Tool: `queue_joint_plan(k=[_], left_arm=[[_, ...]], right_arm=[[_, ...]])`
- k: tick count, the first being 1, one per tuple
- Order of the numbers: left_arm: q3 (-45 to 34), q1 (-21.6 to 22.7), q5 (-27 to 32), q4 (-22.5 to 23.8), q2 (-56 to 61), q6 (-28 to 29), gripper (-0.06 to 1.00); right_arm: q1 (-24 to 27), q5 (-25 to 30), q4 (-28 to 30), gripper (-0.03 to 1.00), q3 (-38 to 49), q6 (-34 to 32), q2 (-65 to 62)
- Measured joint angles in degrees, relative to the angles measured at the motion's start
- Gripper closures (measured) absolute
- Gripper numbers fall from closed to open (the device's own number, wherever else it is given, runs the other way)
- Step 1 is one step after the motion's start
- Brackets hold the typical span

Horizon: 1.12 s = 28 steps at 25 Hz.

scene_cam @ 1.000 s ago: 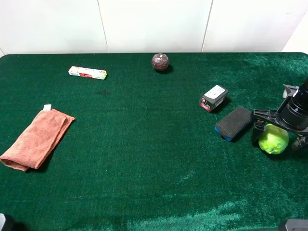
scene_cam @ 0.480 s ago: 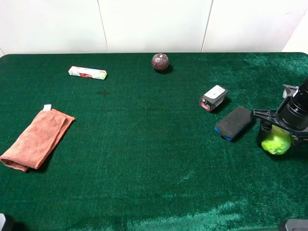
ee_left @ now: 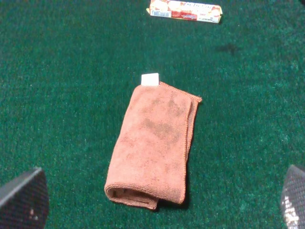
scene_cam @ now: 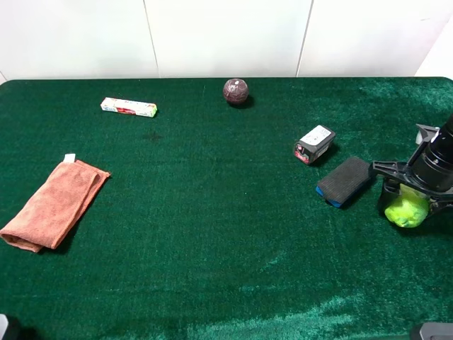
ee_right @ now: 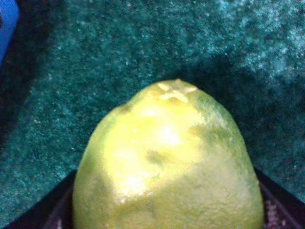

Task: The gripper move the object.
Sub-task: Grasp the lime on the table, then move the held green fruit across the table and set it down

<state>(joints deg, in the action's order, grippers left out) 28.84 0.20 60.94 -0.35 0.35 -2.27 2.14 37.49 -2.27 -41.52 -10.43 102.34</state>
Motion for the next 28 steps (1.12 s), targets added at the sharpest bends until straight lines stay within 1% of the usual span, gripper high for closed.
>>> queue_joint_plan(k=[8,13,20,28], left_arm=[[0.0,0.0,0.0,0.0,0.0,0.0,-0.05],[0.0,0.0,0.0,0.0,0.0,0.0,-0.05],[0.0,0.0,0.0,0.0,0.0,0.0,-0.05],[0.0,0.0,0.0,0.0,0.0,0.0,-0.05]], right_arm=[[0.0,0.1,0.0,0.49,0.0,0.0,-0.1],[0.0,0.7,0.0,0.49,0.0,0.0,-3.5],[0.0,5.7,0.0,0.49,-0.1,-0.1,-10.2],[0.0,14.3,0.0,0.49,-4.7,-0.2,-15.6]])
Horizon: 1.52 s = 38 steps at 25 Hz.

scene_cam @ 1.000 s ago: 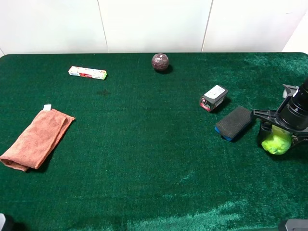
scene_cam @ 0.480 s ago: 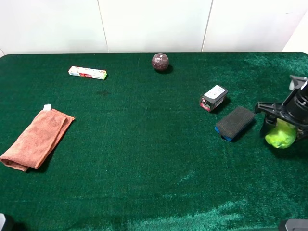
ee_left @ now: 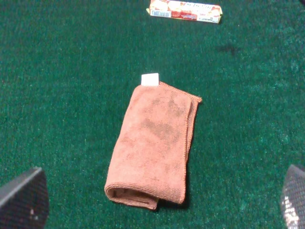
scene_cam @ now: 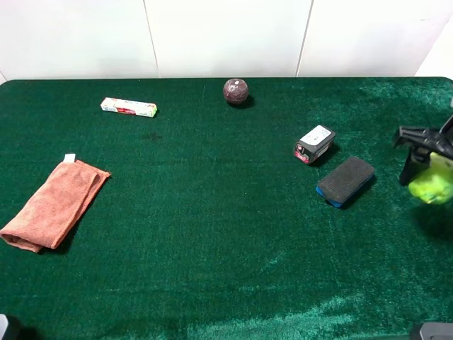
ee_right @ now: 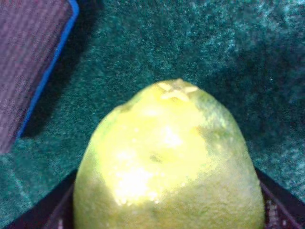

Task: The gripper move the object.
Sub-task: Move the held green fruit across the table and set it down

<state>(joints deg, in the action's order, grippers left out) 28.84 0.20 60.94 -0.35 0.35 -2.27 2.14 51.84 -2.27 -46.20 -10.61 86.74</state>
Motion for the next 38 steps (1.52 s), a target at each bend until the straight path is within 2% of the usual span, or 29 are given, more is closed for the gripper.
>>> queue_joint_plan(k=[13,20,27,38], left_arm=[[0.0,0.0,0.0,0.0,0.0,0.0,-0.05],[0.0,0.0,0.0,0.0,0.0,0.0,-0.05],[0.0,0.0,0.0,0.0,0.0,0.0,-0.05],[0.0,0.0,0.0,0.0,0.0,0.0,-0.05]], right_arm=[[-0.6,8.0,-4.8,0.49,-6.8,1.7,-1.9],[-9.1,8.5,-2.7,0.49,-12.1,-2.1,-1.9],[-15.1,9.0,-2.4,0.49,-16.2,-5.6,-1.7],[-25.4,11.5,-1.7,0.49,-27.4,-7.1,5.2]])
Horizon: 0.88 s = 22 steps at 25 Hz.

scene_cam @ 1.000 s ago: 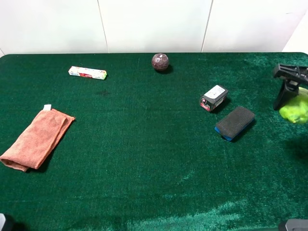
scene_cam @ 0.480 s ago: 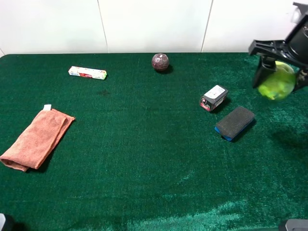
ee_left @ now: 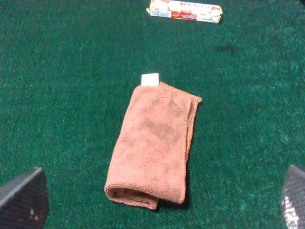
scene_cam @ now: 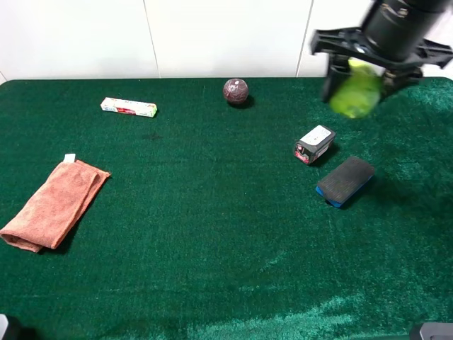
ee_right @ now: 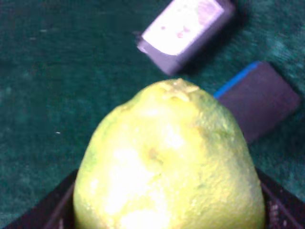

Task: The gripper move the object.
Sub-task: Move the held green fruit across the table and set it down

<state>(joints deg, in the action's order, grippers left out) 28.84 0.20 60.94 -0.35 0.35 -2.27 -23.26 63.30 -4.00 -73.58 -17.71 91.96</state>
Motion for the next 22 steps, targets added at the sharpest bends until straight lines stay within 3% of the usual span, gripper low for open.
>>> queue_joint_plan(k=[22], left_arm=[[0.0,0.0,0.0,0.0,0.0,0.0,-0.05]], right_arm=[[-18.6,1.7,0.3,0.49,-31.7,0.5,24.4]])
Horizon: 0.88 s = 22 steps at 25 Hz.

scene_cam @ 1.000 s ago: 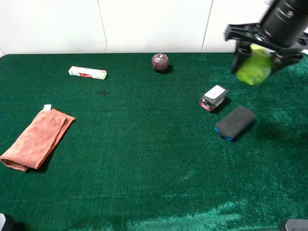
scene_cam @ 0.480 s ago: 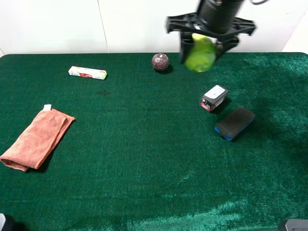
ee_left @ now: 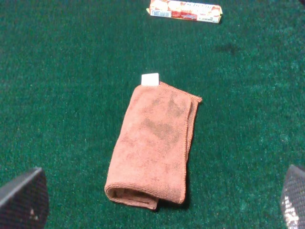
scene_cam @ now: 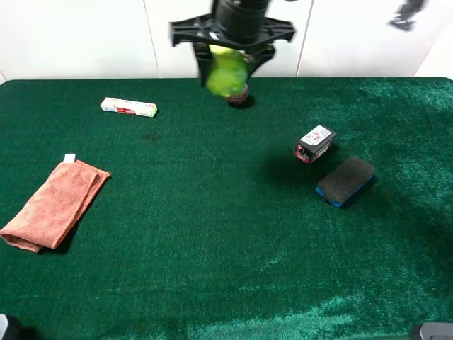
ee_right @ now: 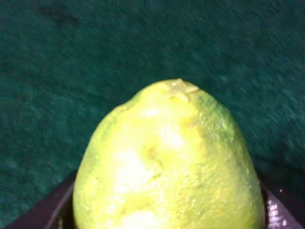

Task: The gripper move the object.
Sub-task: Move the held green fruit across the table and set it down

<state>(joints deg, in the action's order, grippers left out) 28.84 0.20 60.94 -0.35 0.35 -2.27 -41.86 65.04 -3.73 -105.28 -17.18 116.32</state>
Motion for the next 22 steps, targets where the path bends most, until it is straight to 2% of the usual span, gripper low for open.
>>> queue_joint_plan(k=[5,9,22], left_arm=[[0.0,0.0,0.0,0.0,0.0,0.0,-0.05],[0.0,0.0,0.0,0.0,0.0,0.0,-0.05],[0.0,0.0,0.0,0.0,0.0,0.0,-0.05]], right_arm=[[-1.4,-0.2,-1.0,0.49,-7.6,1.4,5.6],[-2.2,-3.2,-1.5,0.49,-11.4,2.5,9.2],[-3.6,-20.0,-7.6,0.49,-12.8,6.1,16.6]])
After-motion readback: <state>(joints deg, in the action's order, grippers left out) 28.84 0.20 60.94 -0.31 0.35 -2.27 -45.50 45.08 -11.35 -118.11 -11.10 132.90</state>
